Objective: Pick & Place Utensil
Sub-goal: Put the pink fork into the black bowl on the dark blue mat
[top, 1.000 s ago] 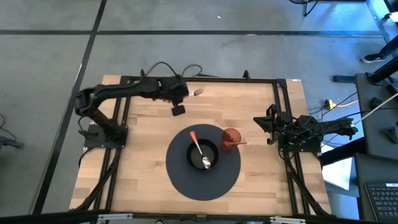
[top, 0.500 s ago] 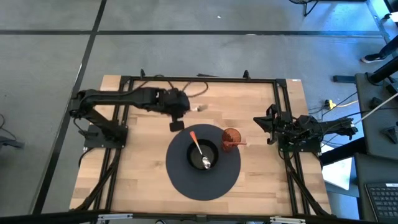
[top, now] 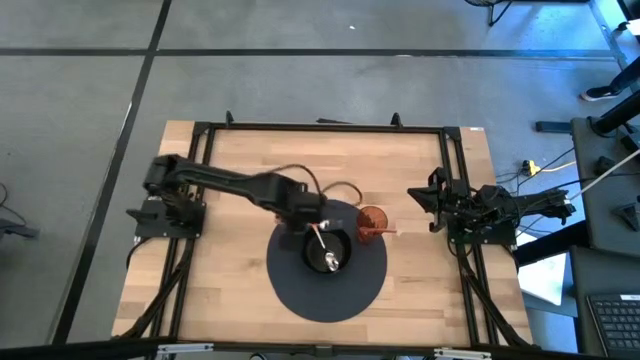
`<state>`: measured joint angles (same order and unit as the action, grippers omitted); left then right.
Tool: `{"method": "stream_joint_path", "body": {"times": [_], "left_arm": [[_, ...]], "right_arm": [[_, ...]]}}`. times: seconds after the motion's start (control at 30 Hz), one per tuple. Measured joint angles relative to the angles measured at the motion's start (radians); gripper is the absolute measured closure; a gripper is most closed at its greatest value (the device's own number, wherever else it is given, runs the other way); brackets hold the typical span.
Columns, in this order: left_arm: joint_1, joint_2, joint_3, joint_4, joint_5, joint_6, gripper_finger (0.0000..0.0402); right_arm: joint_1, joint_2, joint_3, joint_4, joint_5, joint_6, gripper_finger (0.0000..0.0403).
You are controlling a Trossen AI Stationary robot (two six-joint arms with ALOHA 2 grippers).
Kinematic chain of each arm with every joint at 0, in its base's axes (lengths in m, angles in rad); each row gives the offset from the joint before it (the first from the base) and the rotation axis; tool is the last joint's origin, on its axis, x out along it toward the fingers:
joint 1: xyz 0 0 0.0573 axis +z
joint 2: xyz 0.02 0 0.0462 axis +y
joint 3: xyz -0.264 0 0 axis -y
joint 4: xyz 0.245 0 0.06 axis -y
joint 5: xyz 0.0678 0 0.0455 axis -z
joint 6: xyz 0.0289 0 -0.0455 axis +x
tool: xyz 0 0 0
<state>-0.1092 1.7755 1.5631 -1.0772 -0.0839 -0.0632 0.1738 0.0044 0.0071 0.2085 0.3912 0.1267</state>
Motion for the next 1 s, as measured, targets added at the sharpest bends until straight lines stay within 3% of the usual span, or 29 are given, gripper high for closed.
{"method": "stream_joint_path", "body": {"times": [0.17,0.5,1.0], "left_arm": [[-0.024,0.139,0.117,-0.14,0.005,0.039,0.0364],[-0.039,0.299,0.258,-0.206,0.059,0.128,0.0364],[-0.054,0.327,0.263,-0.242,0.052,0.137,0.0364]], "right_arm": [[0.0,0.0,0.0,-0.001,0.0,0.0,0.0386],[0.0,0.0,0.0,-0.001,0.0,0.0,0.0386],[0.0,0.0,0.0,-0.004,-0.001,0.0,0.0386]]}}
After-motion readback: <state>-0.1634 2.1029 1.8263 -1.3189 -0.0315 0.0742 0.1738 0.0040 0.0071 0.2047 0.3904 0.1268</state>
